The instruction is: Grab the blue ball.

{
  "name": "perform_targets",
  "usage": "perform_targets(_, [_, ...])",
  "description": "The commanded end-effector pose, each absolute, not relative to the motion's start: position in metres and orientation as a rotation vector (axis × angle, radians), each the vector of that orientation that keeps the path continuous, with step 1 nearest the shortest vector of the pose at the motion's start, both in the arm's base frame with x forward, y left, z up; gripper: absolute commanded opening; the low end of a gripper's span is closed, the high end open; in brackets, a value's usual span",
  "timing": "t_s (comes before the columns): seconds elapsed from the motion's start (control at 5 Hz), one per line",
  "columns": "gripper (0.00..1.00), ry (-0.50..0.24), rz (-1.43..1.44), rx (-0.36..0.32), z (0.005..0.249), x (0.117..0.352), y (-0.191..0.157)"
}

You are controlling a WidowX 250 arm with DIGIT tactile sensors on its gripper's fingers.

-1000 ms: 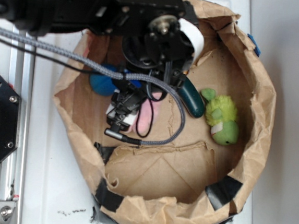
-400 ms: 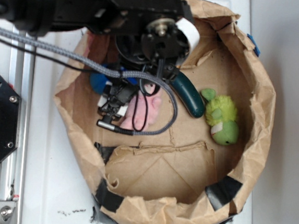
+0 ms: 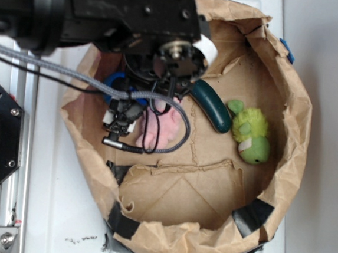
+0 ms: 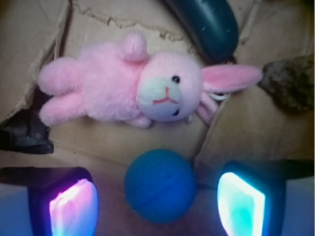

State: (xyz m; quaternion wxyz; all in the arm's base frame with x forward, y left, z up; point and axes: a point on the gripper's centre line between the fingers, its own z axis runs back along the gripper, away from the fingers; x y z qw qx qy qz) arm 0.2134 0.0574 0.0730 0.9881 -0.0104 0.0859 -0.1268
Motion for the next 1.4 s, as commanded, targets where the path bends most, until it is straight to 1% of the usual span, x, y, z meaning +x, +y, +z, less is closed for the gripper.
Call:
perform_targets(0.0, [1.0, 0.144, -0.3, -0.041, 0.08, 0.218, 0.045])
perform_targets(0.2, [1.0, 0.144, -0.3, -0.041, 0.08, 0.218, 0.045])
perform_targets(0.4, [1.0, 0.193, -0.276, -0.041, 0.059, 0.213, 0.05])
perform_targets(0.6, [1.0, 0.216, -0.277, -0.053, 0.048, 0.212, 0.05])
perform_targets(0.8, [1.0, 0.208, -0.277, -0.049, 0.046, 0.212, 0.051])
perform_targets(1.0, [0.0, 0.189, -0.274, -0.035, 0.049, 0.216, 0.049])
perform_targets(1.2, [0.0, 0.18, -0.283, -0.032, 0.053, 0.221, 0.049])
